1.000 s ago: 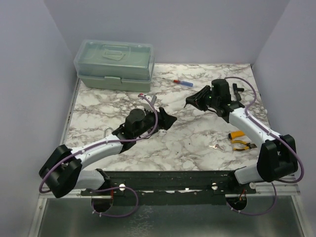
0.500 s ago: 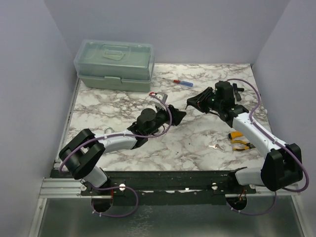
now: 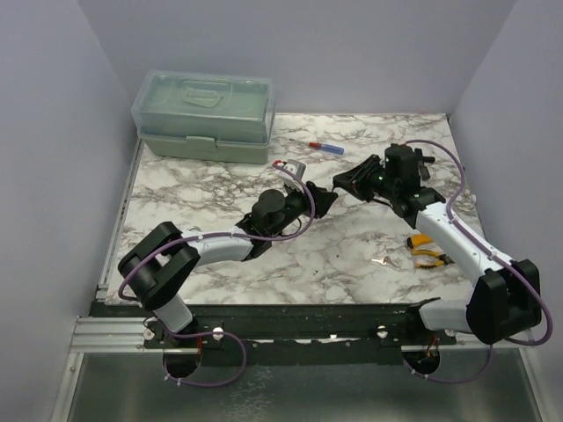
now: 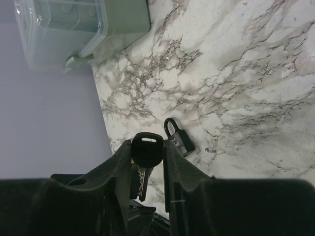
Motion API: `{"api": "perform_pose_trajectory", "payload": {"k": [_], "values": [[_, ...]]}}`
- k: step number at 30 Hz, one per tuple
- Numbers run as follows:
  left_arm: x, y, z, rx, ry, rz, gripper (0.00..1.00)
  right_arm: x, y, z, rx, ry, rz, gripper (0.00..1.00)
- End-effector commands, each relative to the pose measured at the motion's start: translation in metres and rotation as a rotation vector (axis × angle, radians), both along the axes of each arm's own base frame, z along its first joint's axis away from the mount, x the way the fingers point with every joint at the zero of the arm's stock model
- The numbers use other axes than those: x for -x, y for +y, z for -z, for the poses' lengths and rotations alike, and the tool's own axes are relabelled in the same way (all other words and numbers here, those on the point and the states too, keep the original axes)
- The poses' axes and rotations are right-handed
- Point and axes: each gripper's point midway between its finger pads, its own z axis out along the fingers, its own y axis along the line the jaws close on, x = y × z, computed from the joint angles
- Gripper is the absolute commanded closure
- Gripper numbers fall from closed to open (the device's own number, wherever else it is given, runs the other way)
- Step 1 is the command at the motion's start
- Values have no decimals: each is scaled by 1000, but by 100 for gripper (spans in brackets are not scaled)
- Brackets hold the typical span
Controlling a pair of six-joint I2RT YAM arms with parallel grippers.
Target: Unlock with the key
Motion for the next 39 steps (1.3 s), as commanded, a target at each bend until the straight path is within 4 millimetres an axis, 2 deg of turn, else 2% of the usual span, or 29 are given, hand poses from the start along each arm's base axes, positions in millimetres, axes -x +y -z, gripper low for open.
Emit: {"api": "perform_pose_trajectory", "payload": {"k": [1, 7, 10, 13, 14, 15, 16, 18, 19, 20, 22, 25, 28, 32, 35, 39], "values": [[-10, -7, -13, 31, -35, -25, 54, 10, 2, -4, -17, 8, -18, 89], [-15, -8, -13, 32, -40, -45, 75, 13, 2, -3, -20, 10, -20, 89], [-18, -7, -13, 27, -44, -57, 100, 14, 2, -3, -23, 12, -25, 89], [-17, -7, -13, 22, -45, -59, 100, 16, 3, -4, -23, 5, -36, 88], [-16, -6, -13, 19, -43, -57, 100, 17, 3, -5, -21, -7, -43, 85], [-15, -5, -14, 11, -40, -53, 100, 17, 3, -7, -12, -30, -56, 81], [-12, -4, -15, 1, -37, -41, 100, 17, 2, -9, -3, -52, -61, 70], [-6, 1, -15, -22, -14, -17, 100, 17, -1, -17, 23, -102, -69, 33], [-5, 7, -15, -28, 4, -8, 100, 17, -1, -22, 36, -138, -85, 21], [-1, 10, -16, -32, 25, 20, 100, 17, -1, -29, 55, -183, -104, 13], [3, 24, -16, -42, 85, 38, 100, 16, -1, -41, 101, -265, -147, 6], [9, 46, -18, -93, 181, 72, 100, 17, 2, -58, 164, -399, -234, 3], [20, 67, -26, -116, 253, 135, 100, 27, 12, -77, 173, -587, -342, 3], [44, 85, -39, -175, 324, 233, 100, 57, 27, -92, 162, -768, -537, 4], [64, 94, -47, -213, 362, 287, 100, 79, 39, -94, 106, -805, -679, 4], [86, 104, -61, -180, 415, 360, 100, 109, 48, -105, -15, -854, -799, 4]]}}
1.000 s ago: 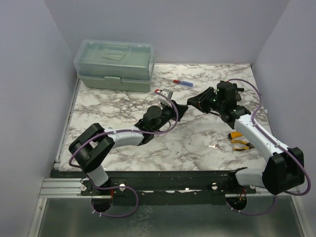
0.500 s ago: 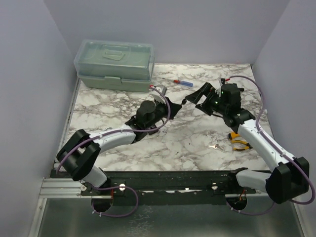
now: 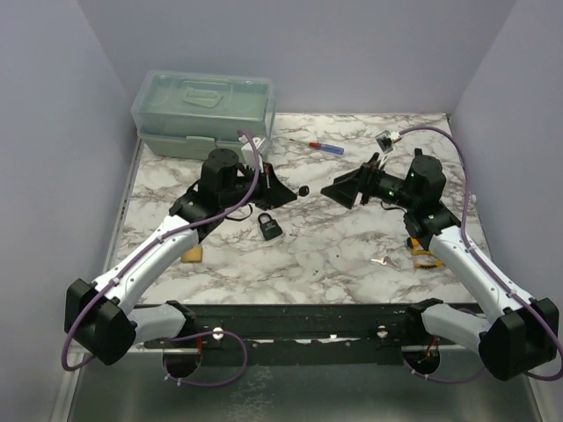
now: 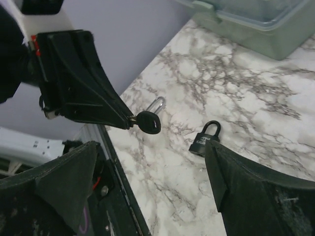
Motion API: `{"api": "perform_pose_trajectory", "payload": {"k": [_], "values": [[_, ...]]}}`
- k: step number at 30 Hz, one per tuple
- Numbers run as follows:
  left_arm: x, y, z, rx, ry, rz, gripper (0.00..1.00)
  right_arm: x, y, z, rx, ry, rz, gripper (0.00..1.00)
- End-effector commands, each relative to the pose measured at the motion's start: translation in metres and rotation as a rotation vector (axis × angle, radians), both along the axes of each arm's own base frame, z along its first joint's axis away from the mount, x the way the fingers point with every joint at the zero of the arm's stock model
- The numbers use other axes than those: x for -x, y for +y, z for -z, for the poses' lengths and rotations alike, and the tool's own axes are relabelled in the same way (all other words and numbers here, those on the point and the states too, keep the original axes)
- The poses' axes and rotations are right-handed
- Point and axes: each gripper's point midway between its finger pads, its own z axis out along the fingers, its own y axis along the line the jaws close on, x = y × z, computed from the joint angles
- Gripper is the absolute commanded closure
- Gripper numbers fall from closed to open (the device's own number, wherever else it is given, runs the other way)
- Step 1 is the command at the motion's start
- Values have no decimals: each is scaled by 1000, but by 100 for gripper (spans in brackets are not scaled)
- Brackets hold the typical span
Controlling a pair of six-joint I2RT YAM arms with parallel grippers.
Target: Unlock with the key
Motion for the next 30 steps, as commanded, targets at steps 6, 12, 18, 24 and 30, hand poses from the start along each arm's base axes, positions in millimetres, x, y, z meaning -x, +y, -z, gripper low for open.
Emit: {"api": "perform_pose_trajectory", "payload": {"k": [6, 12, 18, 24, 30], "values": [[65, 20, -12, 53, 248, 284, 100, 73, 14, -18, -86, -182, -364, 6], [74, 18, -14, 113, 355, 419, 100, 97, 15, -16, -123, -182, -496, 15], [74, 14, -14, 132, 400, 472, 100, 104, 16, -8, -130, -158, -545, 21], [79, 14, -25, 148, 356, 538, 100, 88, 20, 3, -149, -96, -502, 22], [75, 11, -22, 146, 354, 552, 100, 84, 25, 4, -218, -51, -548, 27]]}}
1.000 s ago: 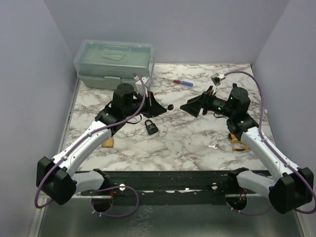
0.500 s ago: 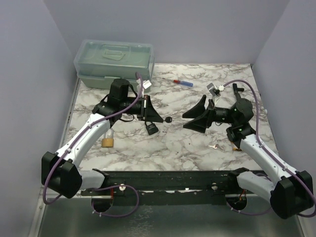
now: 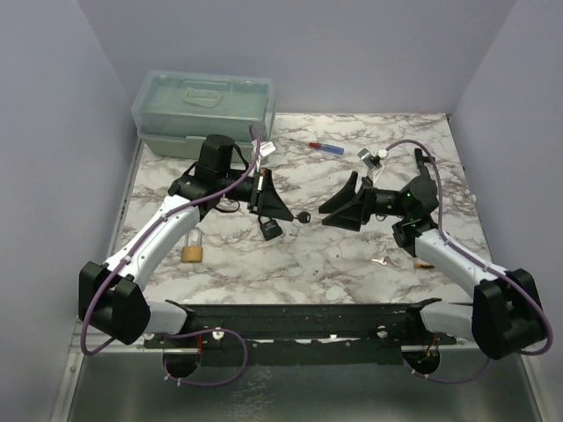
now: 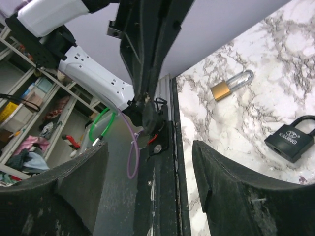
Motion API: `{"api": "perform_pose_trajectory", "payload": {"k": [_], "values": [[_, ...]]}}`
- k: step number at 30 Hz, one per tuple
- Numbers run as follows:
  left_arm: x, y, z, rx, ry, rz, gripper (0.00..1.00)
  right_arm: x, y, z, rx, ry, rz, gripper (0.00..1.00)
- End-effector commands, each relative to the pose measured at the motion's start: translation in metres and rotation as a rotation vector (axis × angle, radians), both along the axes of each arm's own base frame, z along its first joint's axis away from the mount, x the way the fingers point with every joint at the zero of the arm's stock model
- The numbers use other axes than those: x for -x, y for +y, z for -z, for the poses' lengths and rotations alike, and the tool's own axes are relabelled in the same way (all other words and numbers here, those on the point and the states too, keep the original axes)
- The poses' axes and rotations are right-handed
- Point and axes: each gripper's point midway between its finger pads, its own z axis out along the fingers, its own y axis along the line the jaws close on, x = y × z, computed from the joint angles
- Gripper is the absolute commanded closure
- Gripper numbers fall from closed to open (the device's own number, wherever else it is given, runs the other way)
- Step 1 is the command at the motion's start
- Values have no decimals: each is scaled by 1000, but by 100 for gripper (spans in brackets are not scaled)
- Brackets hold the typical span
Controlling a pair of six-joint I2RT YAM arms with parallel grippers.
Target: Unlock with the key
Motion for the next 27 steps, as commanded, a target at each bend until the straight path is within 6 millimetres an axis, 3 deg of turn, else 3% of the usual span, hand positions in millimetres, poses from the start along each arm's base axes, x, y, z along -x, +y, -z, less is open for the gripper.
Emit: {"api": "perform_pose_trajectory", "payload": {"k": [1, 10, 27], "values": [[0, -2, -6, 29, -24, 51, 100, 5, 3, -8, -56, 2, -58, 29], [-9, -6, 1, 20, -37, 53, 100, 0, 9, -3, -72, 63, -102, 42], [-19, -17, 8, 15, -35, 79, 100, 4, 25, 0, -86, 109, -165, 55]]}}
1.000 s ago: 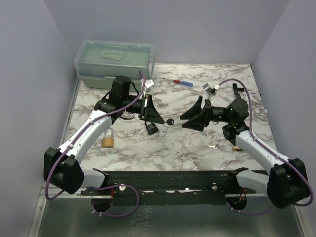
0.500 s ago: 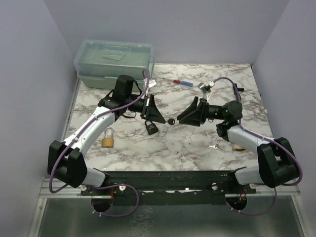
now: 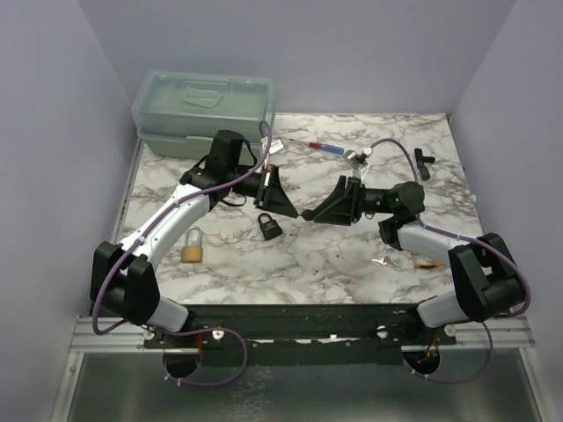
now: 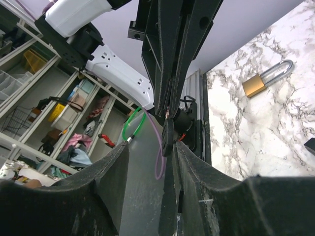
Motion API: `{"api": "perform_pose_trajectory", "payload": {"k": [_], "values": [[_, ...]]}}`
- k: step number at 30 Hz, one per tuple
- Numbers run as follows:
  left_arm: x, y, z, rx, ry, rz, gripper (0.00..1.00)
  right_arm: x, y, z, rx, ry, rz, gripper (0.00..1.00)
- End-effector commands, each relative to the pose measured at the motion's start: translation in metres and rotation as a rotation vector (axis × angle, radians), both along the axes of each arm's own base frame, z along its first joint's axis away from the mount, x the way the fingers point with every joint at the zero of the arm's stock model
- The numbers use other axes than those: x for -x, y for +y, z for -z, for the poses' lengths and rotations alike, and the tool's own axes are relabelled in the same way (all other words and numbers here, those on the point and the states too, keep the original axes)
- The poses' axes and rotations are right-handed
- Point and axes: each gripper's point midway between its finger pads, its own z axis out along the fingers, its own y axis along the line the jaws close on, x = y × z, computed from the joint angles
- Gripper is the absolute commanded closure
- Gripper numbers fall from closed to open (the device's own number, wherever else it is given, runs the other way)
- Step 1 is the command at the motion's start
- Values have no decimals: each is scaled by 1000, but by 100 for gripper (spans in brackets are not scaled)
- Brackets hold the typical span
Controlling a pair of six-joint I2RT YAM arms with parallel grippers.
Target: Unlock with the key
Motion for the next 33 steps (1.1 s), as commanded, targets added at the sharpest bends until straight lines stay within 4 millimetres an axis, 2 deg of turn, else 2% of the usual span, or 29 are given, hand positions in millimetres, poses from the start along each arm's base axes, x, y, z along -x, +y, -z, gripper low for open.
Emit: {"api": "perform_pose_trajectory", "payload": {"k": [1, 7, 14, 26, 33], "values": [[-3, -6, -3, 15, -42, 26, 100, 4, 6, -10, -24, -57, -33, 55], [-6, -9, 0, 7, -35, 25, 100, 1, 8, -11, -33, -55, -31, 59], [-8, -9, 4, -1, -30, 15, 100, -1, 10, -9, -35, -43, -30, 69], [-8, -9, 8, -8, -21, 14, 100, -9, 12, -6, -33, -4, 0, 75], [-9, -9, 14, -18, -10, 7, 100, -13, 14, -2, -11, 3, 22, 75]]}}
